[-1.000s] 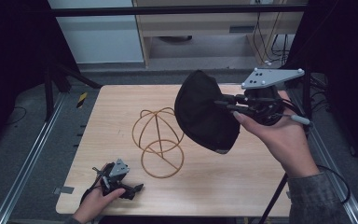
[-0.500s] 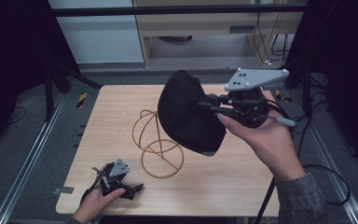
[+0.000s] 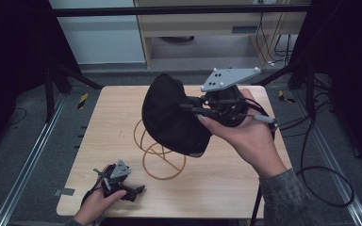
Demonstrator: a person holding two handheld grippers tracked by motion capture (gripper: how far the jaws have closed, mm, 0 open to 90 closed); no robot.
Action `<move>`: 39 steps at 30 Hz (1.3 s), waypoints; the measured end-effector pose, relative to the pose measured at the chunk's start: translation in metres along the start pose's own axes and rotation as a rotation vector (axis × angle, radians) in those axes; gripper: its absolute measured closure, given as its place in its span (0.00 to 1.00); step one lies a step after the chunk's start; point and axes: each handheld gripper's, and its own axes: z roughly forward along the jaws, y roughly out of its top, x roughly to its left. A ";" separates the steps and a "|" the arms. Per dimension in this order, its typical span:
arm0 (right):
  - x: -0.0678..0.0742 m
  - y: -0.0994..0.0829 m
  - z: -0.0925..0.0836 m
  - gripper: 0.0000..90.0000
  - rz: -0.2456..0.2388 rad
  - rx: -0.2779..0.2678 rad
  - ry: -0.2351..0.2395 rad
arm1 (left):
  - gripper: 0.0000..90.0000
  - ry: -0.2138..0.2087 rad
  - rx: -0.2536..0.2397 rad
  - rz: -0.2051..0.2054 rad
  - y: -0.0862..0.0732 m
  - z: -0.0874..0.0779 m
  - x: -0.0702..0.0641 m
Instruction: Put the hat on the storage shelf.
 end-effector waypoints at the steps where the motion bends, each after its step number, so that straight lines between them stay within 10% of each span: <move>1: 0.000 0.001 0.002 0.84 -0.002 0.006 0.002 | 0.00 0.000 0.000 0.000 0.000 0.000 0.000; 39: -0.010 0.017 0.095 0.84 0.016 0.163 0.045 | 0.00 0.002 -0.004 0.000 0.000 0.000 0.000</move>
